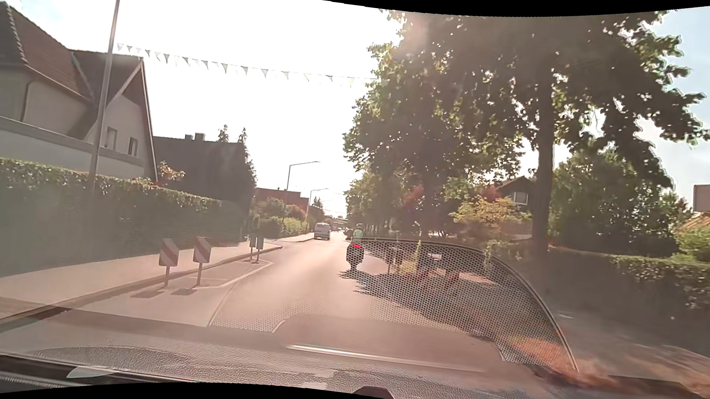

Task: Follow the waypoints while adhering to traffic rules and regulations

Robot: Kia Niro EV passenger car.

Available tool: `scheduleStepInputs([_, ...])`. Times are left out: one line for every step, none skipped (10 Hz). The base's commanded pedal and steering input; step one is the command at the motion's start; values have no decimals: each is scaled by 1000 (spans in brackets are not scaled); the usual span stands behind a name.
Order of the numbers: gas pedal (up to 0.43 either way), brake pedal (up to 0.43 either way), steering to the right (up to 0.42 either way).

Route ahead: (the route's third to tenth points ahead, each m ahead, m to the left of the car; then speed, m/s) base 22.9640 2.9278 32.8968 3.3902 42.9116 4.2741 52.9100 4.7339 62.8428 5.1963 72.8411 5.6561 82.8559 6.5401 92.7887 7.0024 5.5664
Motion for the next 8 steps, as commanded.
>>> scheduleStepInputs([220,0,-100])
scheduleStepInputs([220,0,-84])
scheduleStepInputs([220,0,-77])
scheduleStepInputs([220,0,-67])
scheduleStepInputs([220,0,-52])
scheduleStepInputs([220,0,-35])
scheduleStepInputs([220,0,-17])
scheduleStepInputs([220,0,-3])
